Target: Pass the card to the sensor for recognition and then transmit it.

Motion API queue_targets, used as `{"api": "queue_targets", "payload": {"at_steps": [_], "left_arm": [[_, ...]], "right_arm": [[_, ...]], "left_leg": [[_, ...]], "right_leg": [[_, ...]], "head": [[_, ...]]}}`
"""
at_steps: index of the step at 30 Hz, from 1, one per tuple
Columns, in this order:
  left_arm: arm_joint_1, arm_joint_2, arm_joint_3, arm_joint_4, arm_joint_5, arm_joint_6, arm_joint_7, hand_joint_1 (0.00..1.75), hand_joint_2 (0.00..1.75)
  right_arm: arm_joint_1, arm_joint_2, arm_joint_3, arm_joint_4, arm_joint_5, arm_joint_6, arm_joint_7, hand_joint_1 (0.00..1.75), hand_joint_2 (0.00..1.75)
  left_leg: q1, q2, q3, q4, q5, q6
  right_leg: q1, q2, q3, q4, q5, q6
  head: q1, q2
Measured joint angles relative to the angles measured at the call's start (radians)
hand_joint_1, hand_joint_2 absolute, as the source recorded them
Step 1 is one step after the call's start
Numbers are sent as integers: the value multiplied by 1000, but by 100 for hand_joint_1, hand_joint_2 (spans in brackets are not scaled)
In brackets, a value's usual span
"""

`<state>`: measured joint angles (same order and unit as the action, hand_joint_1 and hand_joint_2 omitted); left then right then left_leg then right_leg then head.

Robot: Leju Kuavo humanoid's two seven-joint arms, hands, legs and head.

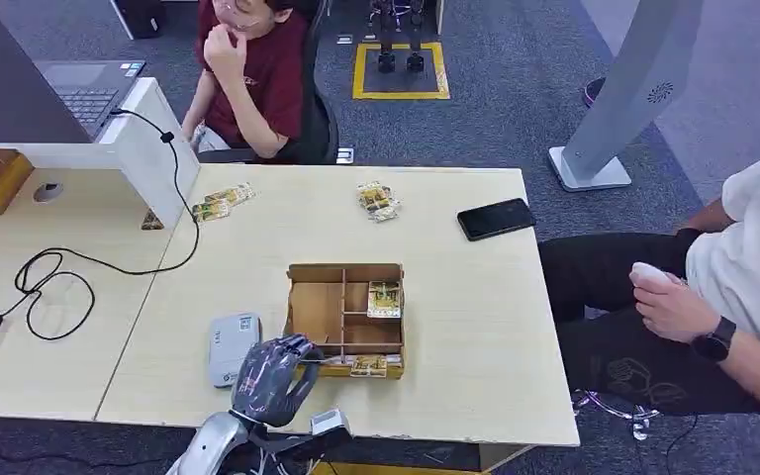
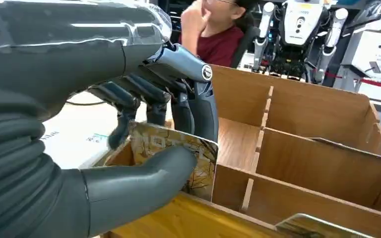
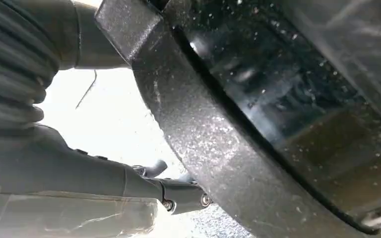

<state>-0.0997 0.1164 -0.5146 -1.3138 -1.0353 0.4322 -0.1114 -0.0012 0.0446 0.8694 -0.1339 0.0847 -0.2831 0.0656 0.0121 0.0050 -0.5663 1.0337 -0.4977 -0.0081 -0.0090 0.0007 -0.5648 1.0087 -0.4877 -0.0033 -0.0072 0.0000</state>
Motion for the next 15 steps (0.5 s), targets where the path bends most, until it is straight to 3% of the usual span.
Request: {"api": "queue_targets", "payload": {"at_steps": [9,15], "left_arm": [[0,0,2,-10,62,-16,-28,175,175],[-21,1,5,-110,133,-47,-51,175,175]], "right_arm": [[0,0,0,0,-1,-3,-3,0,175],[1,0,0,0,-3,-2,-5,0,175]], "left_leg": [[0,0,0,0,0,0],[0,0,0,0,0,0]], "right_leg": [[0,0,0,0,0,0],[0,0,0,0,0,0]], "head": [[0,0],[0,0]]}}
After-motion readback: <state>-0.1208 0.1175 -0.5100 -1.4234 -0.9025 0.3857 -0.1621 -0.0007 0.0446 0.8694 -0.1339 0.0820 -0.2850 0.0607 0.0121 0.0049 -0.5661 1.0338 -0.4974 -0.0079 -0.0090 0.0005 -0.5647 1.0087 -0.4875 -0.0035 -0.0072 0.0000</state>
